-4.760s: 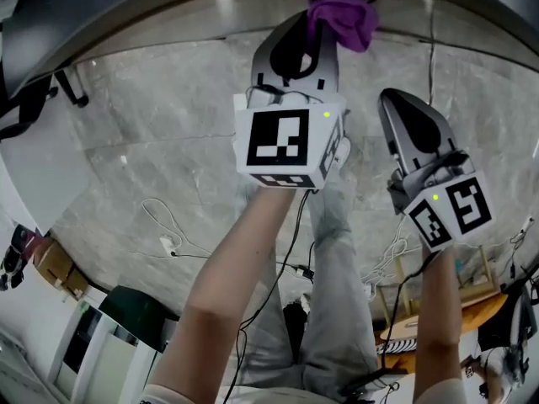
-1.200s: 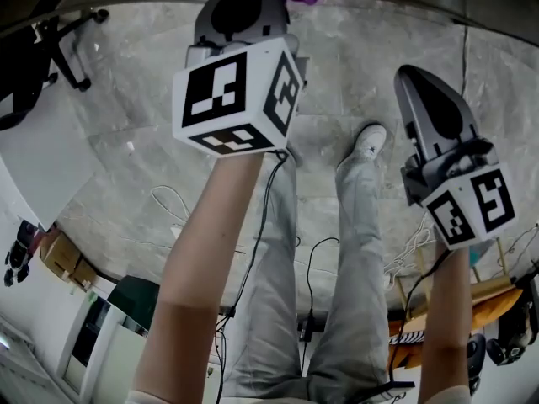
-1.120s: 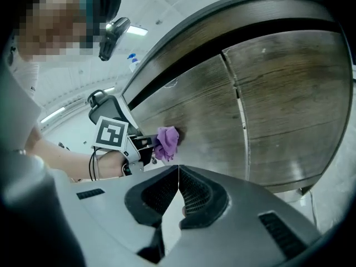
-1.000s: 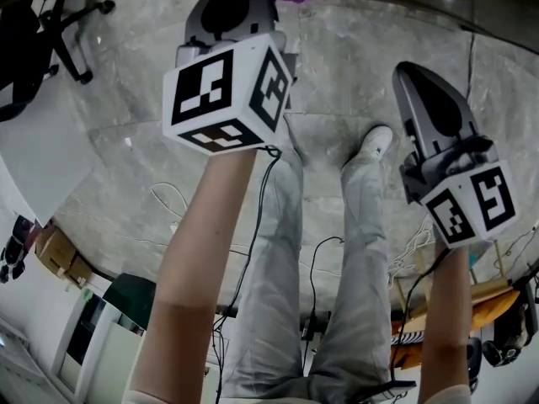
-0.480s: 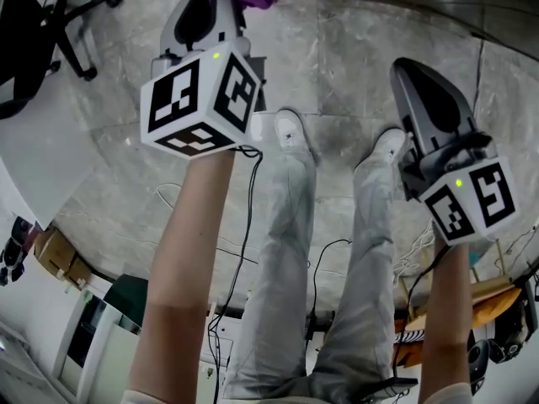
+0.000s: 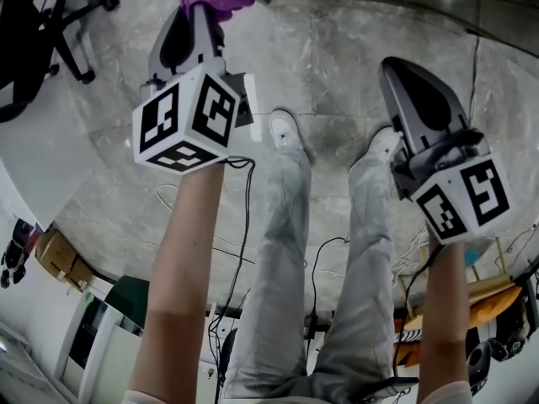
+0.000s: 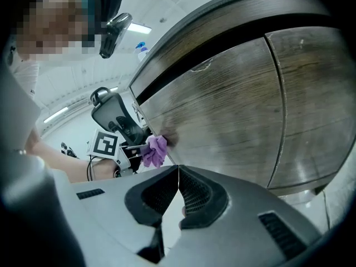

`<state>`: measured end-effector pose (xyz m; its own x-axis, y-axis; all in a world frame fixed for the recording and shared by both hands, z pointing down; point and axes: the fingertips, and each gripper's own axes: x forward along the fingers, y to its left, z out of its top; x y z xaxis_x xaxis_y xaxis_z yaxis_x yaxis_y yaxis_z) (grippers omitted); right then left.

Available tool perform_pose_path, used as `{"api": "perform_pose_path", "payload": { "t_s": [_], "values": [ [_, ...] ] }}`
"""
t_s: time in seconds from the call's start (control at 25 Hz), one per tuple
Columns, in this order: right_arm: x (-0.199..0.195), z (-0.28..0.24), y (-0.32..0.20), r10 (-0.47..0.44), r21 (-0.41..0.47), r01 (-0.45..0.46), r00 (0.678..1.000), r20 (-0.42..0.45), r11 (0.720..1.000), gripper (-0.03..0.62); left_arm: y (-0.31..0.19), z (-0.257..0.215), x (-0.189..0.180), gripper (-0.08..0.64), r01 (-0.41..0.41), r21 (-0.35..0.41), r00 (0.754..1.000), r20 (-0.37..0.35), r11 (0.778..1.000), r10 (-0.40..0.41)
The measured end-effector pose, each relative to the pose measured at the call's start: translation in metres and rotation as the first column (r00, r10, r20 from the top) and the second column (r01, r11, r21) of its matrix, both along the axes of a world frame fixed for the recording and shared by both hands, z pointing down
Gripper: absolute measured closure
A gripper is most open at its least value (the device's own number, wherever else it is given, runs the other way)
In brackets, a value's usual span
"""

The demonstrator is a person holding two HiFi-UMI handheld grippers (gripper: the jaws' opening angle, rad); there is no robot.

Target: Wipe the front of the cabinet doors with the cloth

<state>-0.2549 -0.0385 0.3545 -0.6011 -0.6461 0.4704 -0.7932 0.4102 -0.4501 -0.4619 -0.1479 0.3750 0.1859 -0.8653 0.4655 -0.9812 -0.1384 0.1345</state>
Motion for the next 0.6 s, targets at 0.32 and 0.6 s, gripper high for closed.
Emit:
{"api": "perform_pose_path", "payload": {
  "t_s": [0.32, 0.6],
  "values": [
    [0.073, 0.003, 0.015, 0.037, -0.009, -0.037, 0.999, -0.017, 0.999, 0.565, 0.061, 0.019, 0.094, 0.507, -0.105, -0.071, 0.994, -0.015, 0.992, 0.104],
    [0.143, 0.018, 0.033, 0.099, -0.029, -0.099, 0.995, -0.019, 0.995, 0.565, 0.076, 0.037, 0.228, 0.507, -0.283, -0.074, 0.958, -0.067, 0.956, 0.279]
  ]
}}
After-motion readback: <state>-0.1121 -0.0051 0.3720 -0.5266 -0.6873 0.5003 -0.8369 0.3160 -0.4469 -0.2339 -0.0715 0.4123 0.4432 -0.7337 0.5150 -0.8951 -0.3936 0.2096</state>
